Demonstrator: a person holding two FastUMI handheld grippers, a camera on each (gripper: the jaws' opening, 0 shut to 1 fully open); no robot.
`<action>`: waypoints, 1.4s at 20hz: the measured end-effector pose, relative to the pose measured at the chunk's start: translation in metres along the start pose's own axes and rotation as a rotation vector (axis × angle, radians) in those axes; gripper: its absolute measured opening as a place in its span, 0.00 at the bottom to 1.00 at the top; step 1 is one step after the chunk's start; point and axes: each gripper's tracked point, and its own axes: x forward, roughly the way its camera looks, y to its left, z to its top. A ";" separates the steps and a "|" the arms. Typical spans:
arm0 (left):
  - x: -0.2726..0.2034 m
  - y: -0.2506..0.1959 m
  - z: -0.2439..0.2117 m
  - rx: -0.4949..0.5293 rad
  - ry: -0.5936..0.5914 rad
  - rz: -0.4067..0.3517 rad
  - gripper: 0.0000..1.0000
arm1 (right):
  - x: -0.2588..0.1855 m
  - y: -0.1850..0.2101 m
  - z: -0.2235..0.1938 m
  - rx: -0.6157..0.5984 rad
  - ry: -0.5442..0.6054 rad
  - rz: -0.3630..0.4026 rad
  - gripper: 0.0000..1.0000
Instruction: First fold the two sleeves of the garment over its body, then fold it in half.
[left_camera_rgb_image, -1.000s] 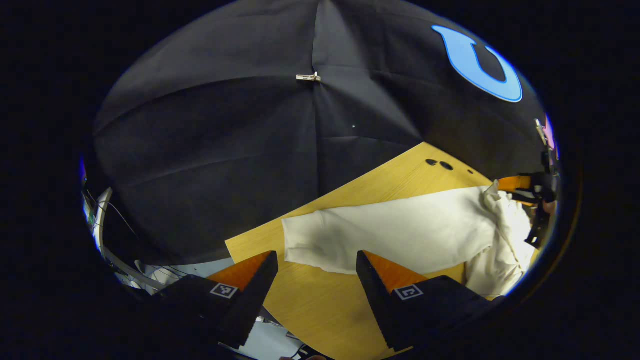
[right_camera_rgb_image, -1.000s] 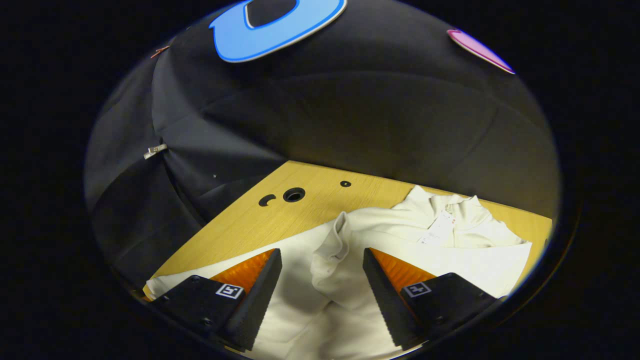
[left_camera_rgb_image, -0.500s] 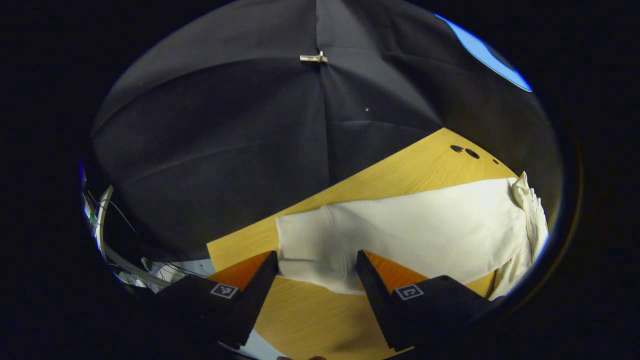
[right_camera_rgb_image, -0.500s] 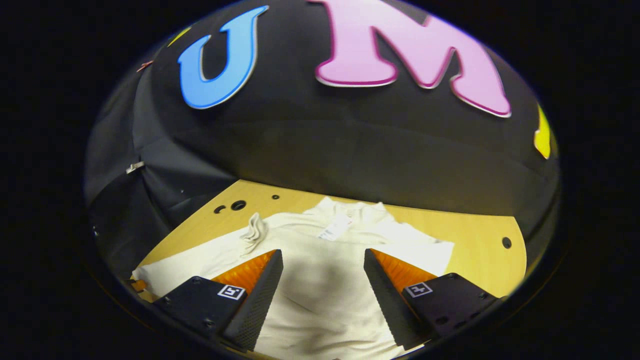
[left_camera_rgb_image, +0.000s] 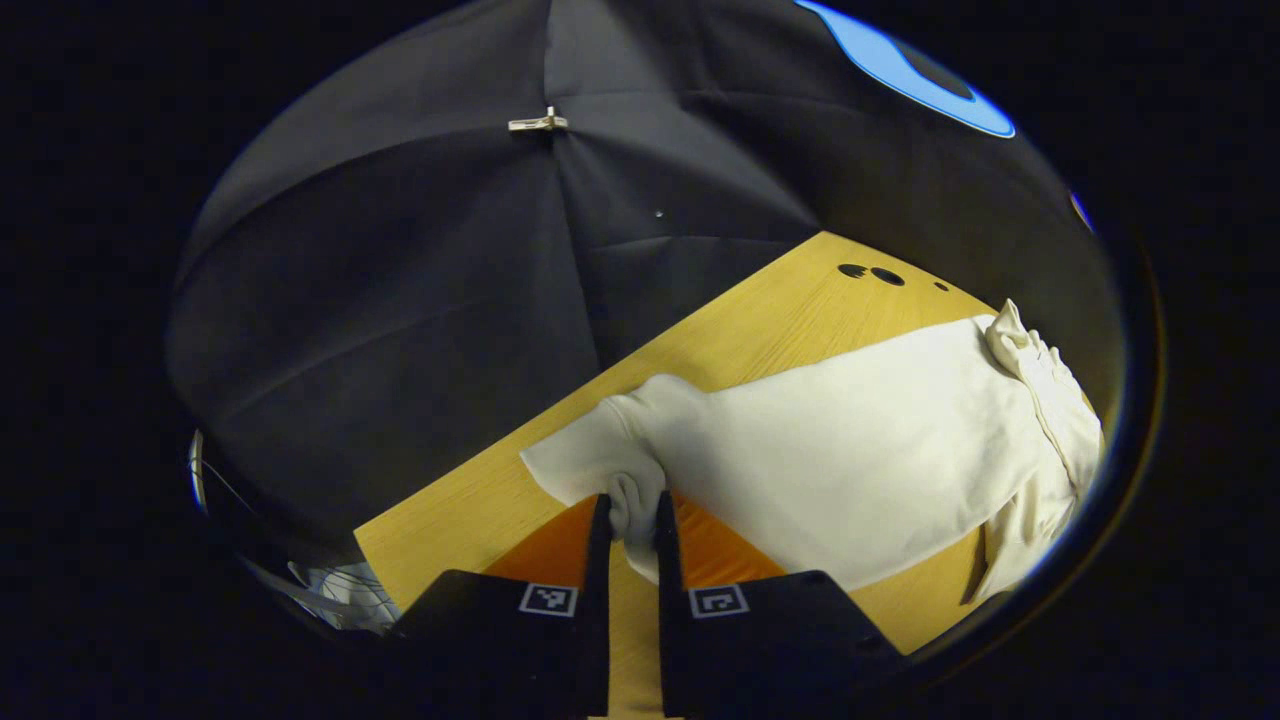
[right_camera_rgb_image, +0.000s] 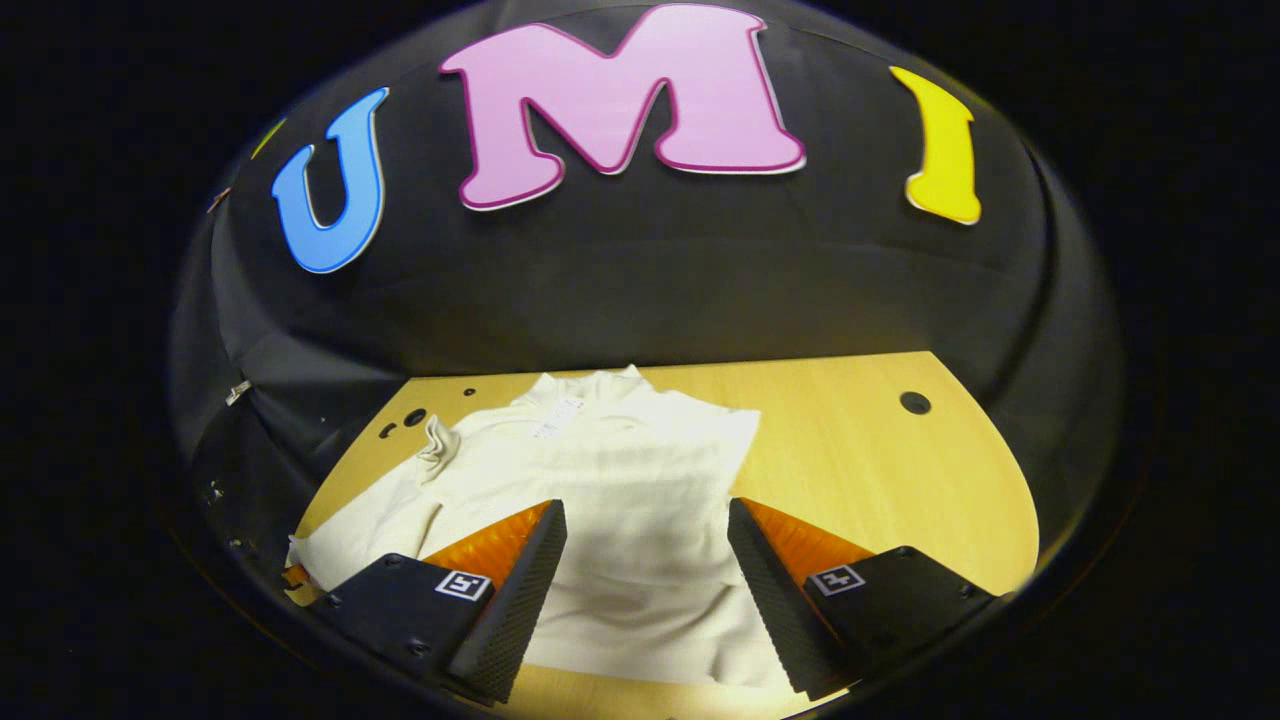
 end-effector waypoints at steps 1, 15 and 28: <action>0.003 -0.003 0.002 0.015 0.018 -0.002 0.20 | -0.006 -0.016 -0.002 0.007 -0.005 -0.037 0.99; -0.033 -0.122 0.124 -0.009 -0.074 -0.221 0.06 | -0.053 -0.109 -0.041 0.042 -0.014 -0.202 0.99; -0.082 -0.355 0.199 0.117 -0.197 -0.478 0.06 | -0.060 -0.142 -0.091 0.020 0.071 -0.164 0.99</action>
